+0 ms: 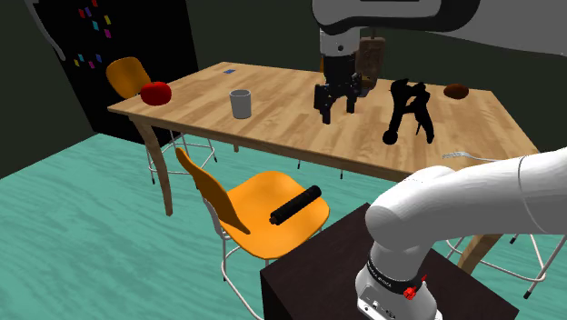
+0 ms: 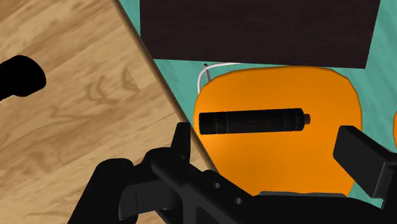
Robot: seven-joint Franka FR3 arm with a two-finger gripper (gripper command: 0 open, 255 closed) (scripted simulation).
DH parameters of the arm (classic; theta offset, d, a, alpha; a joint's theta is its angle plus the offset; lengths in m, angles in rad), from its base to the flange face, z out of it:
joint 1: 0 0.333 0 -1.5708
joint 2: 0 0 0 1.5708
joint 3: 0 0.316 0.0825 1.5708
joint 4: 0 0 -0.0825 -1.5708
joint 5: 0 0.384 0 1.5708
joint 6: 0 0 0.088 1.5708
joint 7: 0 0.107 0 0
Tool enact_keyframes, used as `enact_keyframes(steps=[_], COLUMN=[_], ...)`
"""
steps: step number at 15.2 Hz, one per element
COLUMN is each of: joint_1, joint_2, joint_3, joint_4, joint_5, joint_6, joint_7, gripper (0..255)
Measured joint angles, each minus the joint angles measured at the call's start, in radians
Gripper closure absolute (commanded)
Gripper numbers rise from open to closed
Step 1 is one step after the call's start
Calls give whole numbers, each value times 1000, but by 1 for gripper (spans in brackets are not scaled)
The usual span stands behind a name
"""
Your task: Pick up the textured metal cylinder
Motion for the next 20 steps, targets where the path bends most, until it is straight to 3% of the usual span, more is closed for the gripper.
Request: enact_keyframes(steps=[3, 9, 15, 20], joint_1=[-13, -75, -125, -166], joint_2=[-5, -15, 71, 216], joint_3=[16, 89, 182, 269], joint_4=[-41, -229, -375, -454], joint_5=[17, 94, 181, 250], joint_6=[38, 237, 499, 752], joint_7=[56, 319, 590, 817], gripper=[0, 0, 0, 0])
